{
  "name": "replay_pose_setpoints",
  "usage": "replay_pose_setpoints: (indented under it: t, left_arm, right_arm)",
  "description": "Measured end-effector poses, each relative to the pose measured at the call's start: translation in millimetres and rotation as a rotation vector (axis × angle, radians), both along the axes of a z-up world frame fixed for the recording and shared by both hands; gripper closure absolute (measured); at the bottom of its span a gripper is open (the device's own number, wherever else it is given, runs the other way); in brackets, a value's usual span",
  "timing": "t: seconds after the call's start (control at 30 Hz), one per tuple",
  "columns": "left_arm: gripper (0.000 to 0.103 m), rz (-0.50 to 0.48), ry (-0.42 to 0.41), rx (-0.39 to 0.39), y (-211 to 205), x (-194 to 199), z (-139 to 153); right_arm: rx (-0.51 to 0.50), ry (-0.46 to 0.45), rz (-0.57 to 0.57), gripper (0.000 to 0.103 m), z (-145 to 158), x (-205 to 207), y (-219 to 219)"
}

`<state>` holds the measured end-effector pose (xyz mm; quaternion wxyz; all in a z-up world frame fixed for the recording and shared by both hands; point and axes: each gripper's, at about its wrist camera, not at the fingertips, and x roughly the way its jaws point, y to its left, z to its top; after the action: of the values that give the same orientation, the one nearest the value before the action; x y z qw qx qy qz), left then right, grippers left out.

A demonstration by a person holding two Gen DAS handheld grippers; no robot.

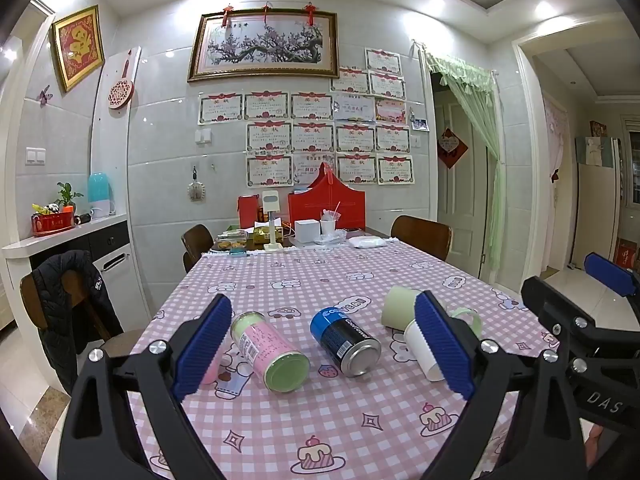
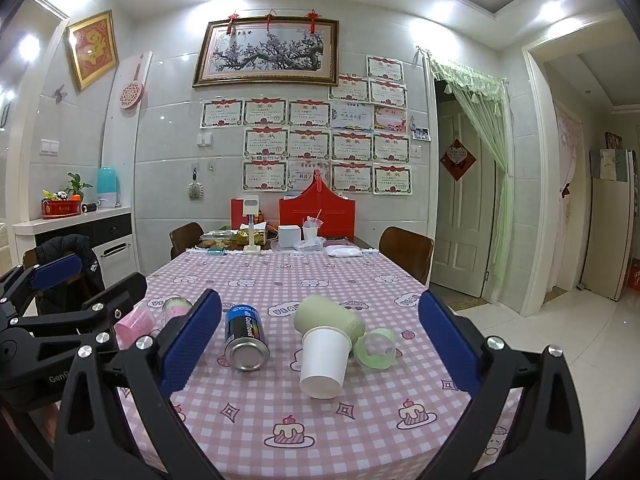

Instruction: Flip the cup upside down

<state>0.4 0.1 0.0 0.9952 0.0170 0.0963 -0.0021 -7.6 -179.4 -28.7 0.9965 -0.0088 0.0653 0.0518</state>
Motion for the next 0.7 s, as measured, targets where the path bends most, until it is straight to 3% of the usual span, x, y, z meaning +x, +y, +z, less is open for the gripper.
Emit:
replay_pose_setpoints:
  t: [0.7]
  left_arm:
    - [0.012, 0.002, -0.001, 0.005, -0.2, -0.3, -0.1]
  right_arm:
    - [0.000, -0.007, 0.000, 0.008, 0.0, 0.0, 0.0]
